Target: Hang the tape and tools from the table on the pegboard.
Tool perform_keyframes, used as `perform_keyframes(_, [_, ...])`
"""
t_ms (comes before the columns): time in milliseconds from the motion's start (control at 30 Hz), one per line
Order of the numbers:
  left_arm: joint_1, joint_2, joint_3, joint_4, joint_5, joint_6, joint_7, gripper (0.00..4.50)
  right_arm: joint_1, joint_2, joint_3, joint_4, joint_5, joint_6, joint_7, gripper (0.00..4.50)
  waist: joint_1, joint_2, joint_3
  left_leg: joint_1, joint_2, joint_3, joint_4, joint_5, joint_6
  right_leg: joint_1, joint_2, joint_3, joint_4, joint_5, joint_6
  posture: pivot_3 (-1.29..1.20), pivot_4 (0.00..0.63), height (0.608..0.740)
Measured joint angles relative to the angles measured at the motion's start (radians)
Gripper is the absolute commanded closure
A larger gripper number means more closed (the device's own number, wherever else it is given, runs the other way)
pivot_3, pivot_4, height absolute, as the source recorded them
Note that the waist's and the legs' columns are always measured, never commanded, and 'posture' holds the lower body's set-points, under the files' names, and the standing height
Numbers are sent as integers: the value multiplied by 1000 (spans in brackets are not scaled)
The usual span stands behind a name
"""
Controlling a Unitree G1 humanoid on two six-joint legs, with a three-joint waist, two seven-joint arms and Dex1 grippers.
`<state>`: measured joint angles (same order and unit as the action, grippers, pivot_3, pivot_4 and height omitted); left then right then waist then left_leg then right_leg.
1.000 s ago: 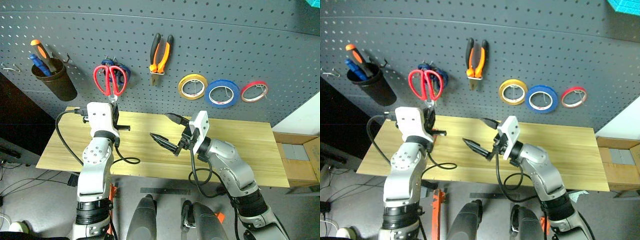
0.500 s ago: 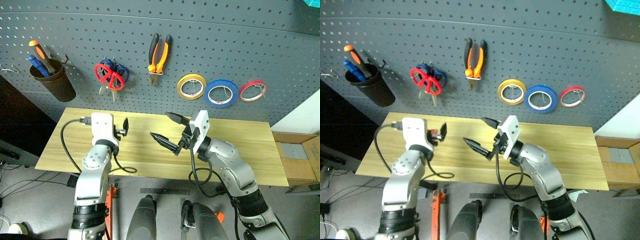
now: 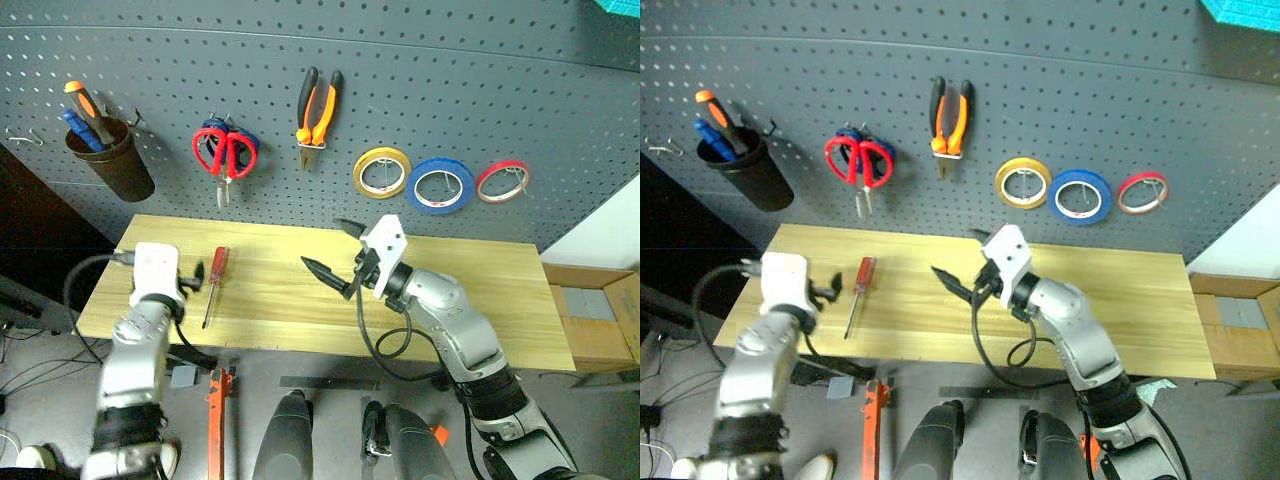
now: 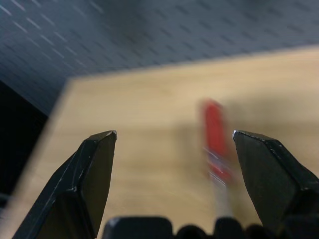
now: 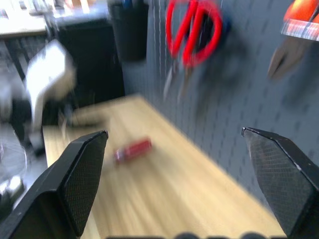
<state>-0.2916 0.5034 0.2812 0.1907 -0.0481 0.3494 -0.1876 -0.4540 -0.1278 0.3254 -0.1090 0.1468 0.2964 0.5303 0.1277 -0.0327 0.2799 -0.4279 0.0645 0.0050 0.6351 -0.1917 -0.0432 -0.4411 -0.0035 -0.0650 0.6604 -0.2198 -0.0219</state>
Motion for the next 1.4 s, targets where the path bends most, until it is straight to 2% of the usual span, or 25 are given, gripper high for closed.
perform_keyframes(167, [-142,70,-32,287,-7,-31,-124,509,-83,64,22,48,-33,2,-18,0,-9,1,9,-1,-1,2,-1,0,0,-1,0,0,-2,-1,-1,221,358,740])
perform_keyframes(467, [-237,77,-99,570,-9,-50,-278,509,-98,49,100,53,-95,59,14,0,-24,1,46,-3,1,0,-4,0,0,-4,-2,1,-1,-3,-4,196,409,740])
perform_keyframes(567, [-262,94,-117,610,4,-75,-281,1113,-97,38,119,50,-95,64,45,0,-26,1,54,-3,1,-1,-5,0,0,-5,-2,-1,2,-5,-7,197,413,740])
perform_keyframes(767, [-297,106,-121,673,16,-99,-281,3265,-81,32,129,41,-89,82,66,0,-30,2,60,-3,2,-1,-6,0,0,-6,-2,-1,2,-6,-8,197,406,740])
perform_keyframes(833, [-311,106,-121,685,20,-101,-280,3778,-81,32,129,41,-89,82,65,0,-30,2,62,-3,1,-1,-6,0,0,-6,-2,-1,2,-6,-8,197,398,740])
perform_keyframes(1033, [-330,101,-130,701,24,-128,-260,3780,-83,35,119,46,-87,82,60,0,-32,2,63,-4,1,0,-7,0,-1,-6,-3,-1,1,-6,-8,193,365,740])
perform_keyframes(1167, [-279,81,-138,564,25,-117,-227,3780,-90,39,81,45,-61,83,75,0,-33,2,63,-5,1,-1,-7,0,-3,-6,-4,-2,0,-6,-7,191,337,740])
perform_keyframes(1300, [-75,2,-114,111,-10,-12,-158,3780,-73,87,9,4,55,122,92,0,-47,1,62,-5,4,-1,-8,0,-9,-6,-10,-1,1,-8,-4,212,300,740])
perform_keyframes(1400, [27,-51,-98,-140,-18,94,-82,3780,-70,109,-21,-38,128,138,104,0,-47,-2,60,-5,1,-2,-8,0,-9,-6,-11,-2,1,-8,-3,234,277,740])
